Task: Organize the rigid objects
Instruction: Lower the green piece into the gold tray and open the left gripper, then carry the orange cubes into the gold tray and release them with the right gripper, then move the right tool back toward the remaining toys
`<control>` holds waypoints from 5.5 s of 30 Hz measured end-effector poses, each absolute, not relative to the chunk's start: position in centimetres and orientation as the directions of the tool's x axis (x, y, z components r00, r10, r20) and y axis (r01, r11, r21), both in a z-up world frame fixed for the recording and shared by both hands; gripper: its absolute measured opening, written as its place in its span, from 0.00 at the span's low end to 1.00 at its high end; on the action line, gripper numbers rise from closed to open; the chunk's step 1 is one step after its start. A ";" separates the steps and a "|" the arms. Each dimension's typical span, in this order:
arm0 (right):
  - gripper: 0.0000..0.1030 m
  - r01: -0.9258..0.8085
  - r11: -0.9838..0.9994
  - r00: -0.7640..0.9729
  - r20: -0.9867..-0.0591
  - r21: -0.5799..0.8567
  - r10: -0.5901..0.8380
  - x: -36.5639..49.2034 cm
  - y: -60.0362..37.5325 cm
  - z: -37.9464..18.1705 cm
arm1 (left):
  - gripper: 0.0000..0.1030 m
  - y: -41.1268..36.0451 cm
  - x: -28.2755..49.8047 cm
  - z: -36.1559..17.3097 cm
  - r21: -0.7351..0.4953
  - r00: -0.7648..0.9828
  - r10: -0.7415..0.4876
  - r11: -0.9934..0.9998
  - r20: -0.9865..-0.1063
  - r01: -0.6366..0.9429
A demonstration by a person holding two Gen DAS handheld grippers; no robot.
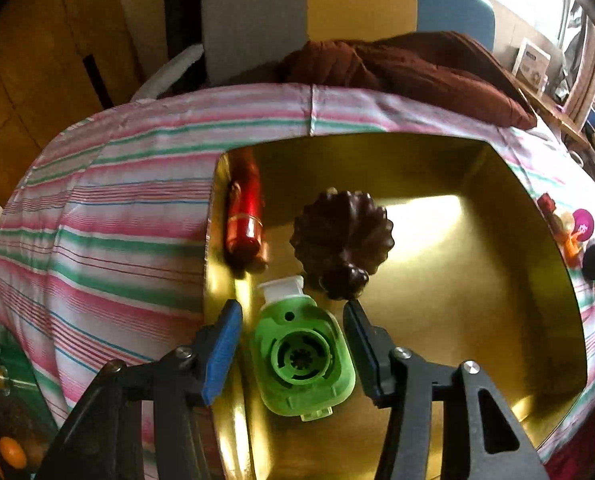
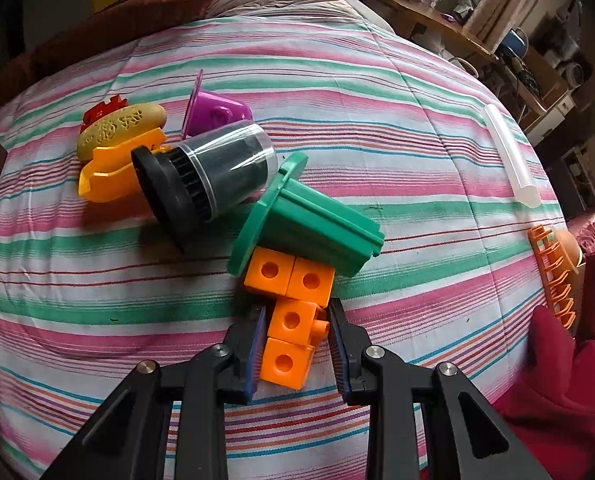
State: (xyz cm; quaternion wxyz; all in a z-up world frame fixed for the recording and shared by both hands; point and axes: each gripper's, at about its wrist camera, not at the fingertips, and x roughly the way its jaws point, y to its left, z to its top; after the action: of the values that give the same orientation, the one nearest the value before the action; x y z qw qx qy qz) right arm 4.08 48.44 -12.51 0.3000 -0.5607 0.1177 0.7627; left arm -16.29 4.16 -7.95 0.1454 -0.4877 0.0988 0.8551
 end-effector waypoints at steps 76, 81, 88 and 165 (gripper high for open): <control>0.27 0.077 -0.965 -0.584 -0.773 0.252 -0.248 -5.5 22.7 -3.7 | 0.52 -5.6 -2.1 -3.7 -0.041 -0.678 0.091 -0.995 -0.730 -0.090; 0.27 0.195 -0.930 -0.479 -0.797 0.312 -0.368 -8.3 14.2 -7.0 | 0.52 -7.8 -2.2 -4.1 -0.042 -0.669 0.051 -0.999 -0.741 -0.030; 0.29 0.180 -0.915 -0.370 -0.837 0.361 -0.403 -11.3 8.6 -11.4 | 0.52 -8.7 -2.4 -4.8 -0.042 -0.658 0.039 -0.999 -0.752 -0.012; 0.78 -0.714 -0.574 -0.630 -0.726 0.401 0.276 6.7 54.3 -5.8 | 0.52 31.5 -10.1 -4.2 -0.097 -0.279 0.383 -0.722 -0.880 -0.685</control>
State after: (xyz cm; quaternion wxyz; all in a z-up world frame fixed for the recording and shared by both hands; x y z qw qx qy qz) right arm 6.72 54.31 -5.82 0.2977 -0.3106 0.3527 0.8310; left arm -10.08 31.52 -4.24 0.3401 -0.4947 0.1524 0.7851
